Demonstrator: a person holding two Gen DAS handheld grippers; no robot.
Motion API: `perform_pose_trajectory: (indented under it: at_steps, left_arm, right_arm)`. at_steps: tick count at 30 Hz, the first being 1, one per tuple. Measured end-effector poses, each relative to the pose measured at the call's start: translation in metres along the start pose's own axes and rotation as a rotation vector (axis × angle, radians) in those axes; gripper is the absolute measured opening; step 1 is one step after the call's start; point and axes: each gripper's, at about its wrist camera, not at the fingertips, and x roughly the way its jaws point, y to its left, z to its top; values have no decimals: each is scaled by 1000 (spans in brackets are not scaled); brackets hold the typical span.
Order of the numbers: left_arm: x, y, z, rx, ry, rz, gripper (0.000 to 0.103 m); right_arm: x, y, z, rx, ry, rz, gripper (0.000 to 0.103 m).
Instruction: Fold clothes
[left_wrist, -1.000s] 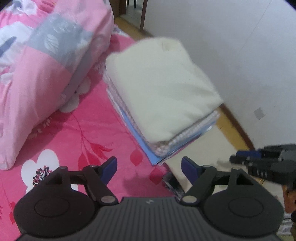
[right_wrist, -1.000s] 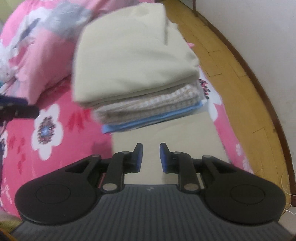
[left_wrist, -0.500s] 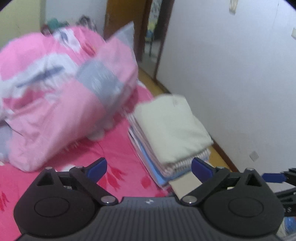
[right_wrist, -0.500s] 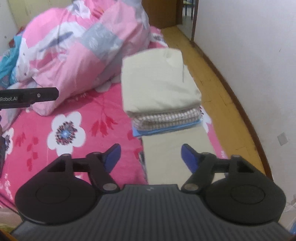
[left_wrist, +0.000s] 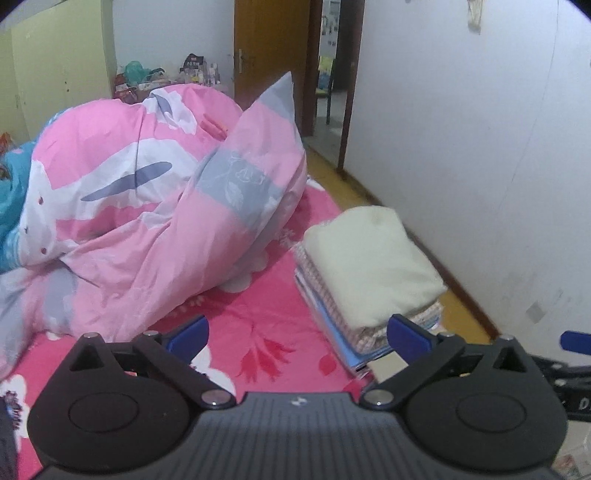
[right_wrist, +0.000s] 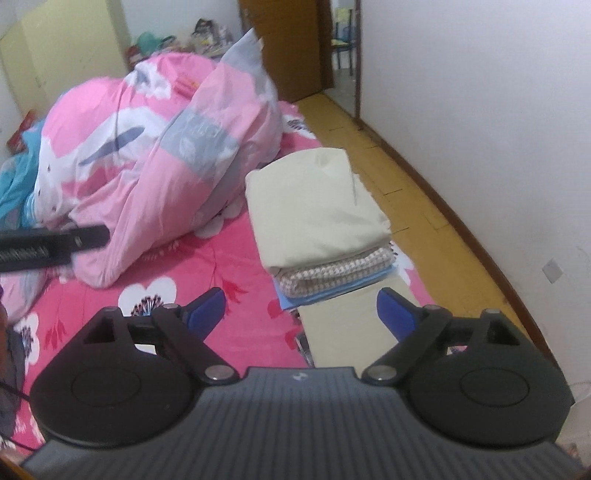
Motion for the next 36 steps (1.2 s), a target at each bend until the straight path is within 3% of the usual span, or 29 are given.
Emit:
perform_pose_trajectory:
  at_steps: [4,11,16,19,23,36]
  left_arm:
    - [-5,-4,1,-14,20,-44,103]
    - [-18,-16,-4,75,1,-39,102]
    - [-23,-32,-11,123,-25,11,102]
    - [-22,-36,-13,142,1,22,102]
    - [-20,-32,-12,105,24,7,102]
    - [-26,-23,-4,46,-48,91,103]
  right_arm:
    - [-6,2,-3,30,-7,-37,90]
    - [-8,7,-10,33,0,-86,91]
    - [-8,14,-11,25,-1,-107,92]
    - [-8,17,-11,20,-5,-117,94]
    - [-8,19,-11,12,-9,-126,97]
    - [-18,28,7,-77,-64,-165,101]
